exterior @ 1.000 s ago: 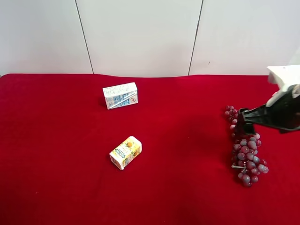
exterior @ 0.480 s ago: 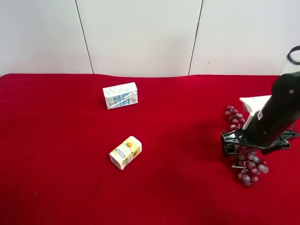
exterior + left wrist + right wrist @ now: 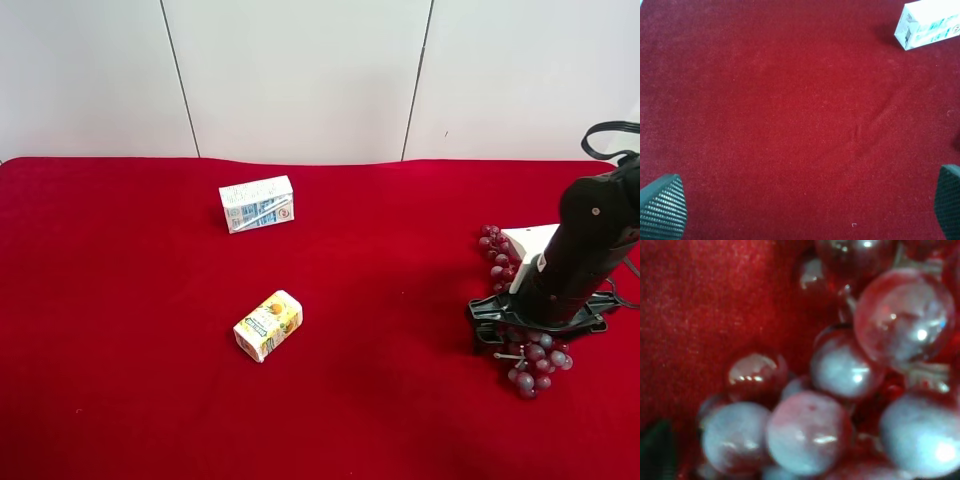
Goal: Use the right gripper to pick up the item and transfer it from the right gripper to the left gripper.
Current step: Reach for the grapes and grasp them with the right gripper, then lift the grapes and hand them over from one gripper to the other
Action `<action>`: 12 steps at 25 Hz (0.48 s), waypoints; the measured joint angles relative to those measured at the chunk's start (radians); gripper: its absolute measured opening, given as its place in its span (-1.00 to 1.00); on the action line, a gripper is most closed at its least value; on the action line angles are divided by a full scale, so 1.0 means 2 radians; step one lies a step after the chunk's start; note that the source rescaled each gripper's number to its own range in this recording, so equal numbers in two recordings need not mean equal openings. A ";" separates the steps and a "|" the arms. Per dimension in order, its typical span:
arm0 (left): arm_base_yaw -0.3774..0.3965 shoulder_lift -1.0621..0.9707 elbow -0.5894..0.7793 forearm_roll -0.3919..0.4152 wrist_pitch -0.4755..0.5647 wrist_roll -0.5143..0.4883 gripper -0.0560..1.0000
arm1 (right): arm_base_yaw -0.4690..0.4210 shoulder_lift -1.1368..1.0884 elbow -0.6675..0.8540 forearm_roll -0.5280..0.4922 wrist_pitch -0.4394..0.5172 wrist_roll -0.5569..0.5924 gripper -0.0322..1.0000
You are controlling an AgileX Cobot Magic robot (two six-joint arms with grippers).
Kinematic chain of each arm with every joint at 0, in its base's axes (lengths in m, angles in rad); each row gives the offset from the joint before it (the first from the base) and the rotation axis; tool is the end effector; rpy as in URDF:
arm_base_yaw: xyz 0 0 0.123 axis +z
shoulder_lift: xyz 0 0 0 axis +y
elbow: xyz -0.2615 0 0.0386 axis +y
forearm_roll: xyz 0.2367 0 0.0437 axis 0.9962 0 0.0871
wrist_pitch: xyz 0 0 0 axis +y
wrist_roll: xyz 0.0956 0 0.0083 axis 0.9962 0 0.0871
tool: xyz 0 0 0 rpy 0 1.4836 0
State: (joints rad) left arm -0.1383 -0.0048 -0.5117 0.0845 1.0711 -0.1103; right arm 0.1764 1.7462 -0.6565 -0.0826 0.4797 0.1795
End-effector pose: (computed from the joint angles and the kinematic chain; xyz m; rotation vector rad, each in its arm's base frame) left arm 0.0089 0.0059 0.2722 0.0232 2.0356 -0.0552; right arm 0.2374 0.0386 0.0886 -0.1043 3.0451 -0.0381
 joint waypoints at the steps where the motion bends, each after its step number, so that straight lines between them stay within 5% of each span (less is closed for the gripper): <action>1: 0.000 0.000 0.000 0.000 0.000 0.000 1.00 | 0.000 0.000 0.000 0.003 0.001 0.000 -0.36; 2: 0.000 0.000 0.000 0.000 0.000 0.000 1.00 | 0.000 0.000 0.000 0.004 0.004 0.000 -0.82; 3: 0.000 0.000 0.000 0.000 0.000 0.000 1.00 | 0.000 0.000 0.000 0.004 0.006 -0.002 -0.86; 12: 0.000 0.000 0.000 0.000 0.000 0.000 1.00 | 0.000 -0.011 0.000 0.016 0.004 -0.012 -0.86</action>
State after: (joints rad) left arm -0.1383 -0.0048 -0.5117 0.0848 1.0711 -0.1103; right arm 0.1764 1.7236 -0.6565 -0.0516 0.4867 0.1565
